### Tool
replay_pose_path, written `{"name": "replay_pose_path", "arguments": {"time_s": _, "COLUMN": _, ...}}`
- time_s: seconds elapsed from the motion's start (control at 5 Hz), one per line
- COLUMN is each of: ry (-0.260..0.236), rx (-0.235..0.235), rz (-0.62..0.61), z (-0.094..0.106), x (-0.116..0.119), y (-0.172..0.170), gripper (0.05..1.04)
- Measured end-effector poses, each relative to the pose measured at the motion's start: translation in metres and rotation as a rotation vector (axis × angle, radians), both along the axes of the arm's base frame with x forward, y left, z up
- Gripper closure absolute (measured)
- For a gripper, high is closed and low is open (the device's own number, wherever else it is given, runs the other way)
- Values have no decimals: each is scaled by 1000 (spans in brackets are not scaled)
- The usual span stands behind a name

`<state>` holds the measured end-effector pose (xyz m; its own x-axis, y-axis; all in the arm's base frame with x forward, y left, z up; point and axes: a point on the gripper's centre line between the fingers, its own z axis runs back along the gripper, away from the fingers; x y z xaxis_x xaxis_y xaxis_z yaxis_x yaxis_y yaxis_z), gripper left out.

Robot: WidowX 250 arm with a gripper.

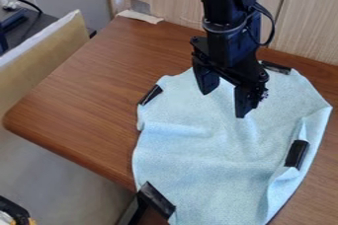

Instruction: Fold the cloth from bottom right to top left

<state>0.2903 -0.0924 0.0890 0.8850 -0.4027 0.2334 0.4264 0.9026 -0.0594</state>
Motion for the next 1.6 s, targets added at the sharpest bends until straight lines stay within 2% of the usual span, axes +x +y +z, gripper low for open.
{"name": "replay_pose_path", "arguments": {"time_s": 0.2, "ry": 36, "rx": 7, "rz": 6, "z": -10, "x": -2, "y": 0, "gripper": 84}}
{"name": "replay_pose_path", "arguments": {"time_s": 0.4, "ry": 46, "rx": 11, "rz": -39, "z": -10, "x": -1, "y": -25, "gripper": 84}}
{"name": "replay_pose_path", "arguments": {"time_s": 0.6, "ry": 55, "rx": 6, "rz": -72, "z": -20, "x": 3, "y": -44, "gripper": 84}}
{"name": "replay_pose_path", "arguments": {"time_s": 0.8, "ry": 50, "rx": 18, "rz": -157, "z": -35, "x": 6, "y": -73, "gripper": 84}}
{"name": "replay_pose_path", "arguments": {"time_s": 1.0, "ry": 39, "rx": 59, "rz": -198, "z": -55, "x": 5, "y": -87, "gripper": 84}}
{"name": "replay_pose_path", "arguments": {"time_s": 1.2, "ry": 66, "rx": 67, "rz": -222, "z": -72, "x": 9, "y": -94, "gripper": 84}}
{"name": "replay_pose_path", "arguments": {"time_s": 1.4, "ry": 71, "rx": 64, "rz": -242, "z": -78, "x": 14, "y": -98, "gripper": 121}}
{"name": "replay_pose_path", "arguments": {"time_s": 1.6, "ry": 69, "rx": 74, "rz": -229, "z": -78, "x": 14, "y": -96, "gripper": 392}}
